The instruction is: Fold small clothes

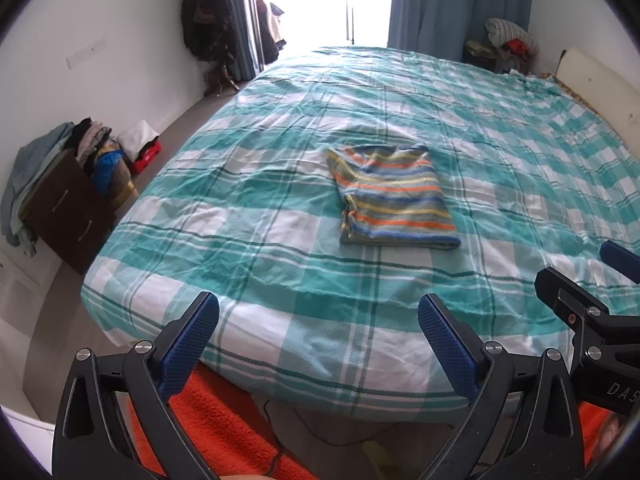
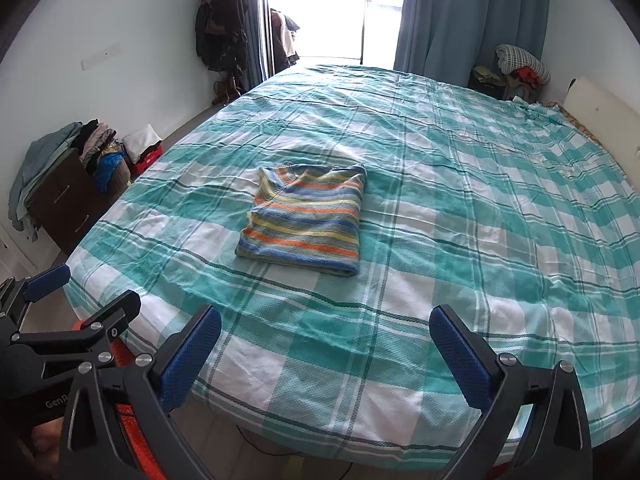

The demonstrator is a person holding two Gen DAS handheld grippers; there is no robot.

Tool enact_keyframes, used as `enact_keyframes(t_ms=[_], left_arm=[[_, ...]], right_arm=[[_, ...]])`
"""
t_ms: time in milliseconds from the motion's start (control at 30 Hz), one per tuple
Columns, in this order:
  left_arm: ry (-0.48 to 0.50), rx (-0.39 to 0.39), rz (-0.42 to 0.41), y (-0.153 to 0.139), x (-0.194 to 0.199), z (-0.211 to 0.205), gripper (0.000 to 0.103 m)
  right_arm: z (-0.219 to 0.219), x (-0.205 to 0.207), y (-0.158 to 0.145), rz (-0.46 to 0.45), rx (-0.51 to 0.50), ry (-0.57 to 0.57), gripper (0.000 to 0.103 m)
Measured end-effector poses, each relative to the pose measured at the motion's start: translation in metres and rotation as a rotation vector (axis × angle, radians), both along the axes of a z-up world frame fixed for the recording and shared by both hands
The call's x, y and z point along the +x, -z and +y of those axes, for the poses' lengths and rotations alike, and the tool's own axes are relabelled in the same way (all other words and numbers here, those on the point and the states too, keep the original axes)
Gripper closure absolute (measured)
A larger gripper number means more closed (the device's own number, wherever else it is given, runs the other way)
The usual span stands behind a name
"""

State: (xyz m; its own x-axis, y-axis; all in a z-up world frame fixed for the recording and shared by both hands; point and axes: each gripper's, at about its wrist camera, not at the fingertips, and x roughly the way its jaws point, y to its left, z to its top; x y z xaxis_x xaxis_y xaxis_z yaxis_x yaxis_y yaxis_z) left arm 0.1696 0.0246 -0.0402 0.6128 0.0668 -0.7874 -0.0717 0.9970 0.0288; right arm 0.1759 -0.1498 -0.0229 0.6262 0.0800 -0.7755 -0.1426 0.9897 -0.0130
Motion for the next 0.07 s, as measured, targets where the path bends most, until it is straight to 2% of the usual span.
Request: enact_keyframes(t_ms=[67], left_arm=[[0.0,0.006,-0.006,-0.0018,0.0003,-0.0017,0.003]], right_arm=[[-0.0011,-0.0001,-0.0006,-0.004,0.0,0.003,0.0]])
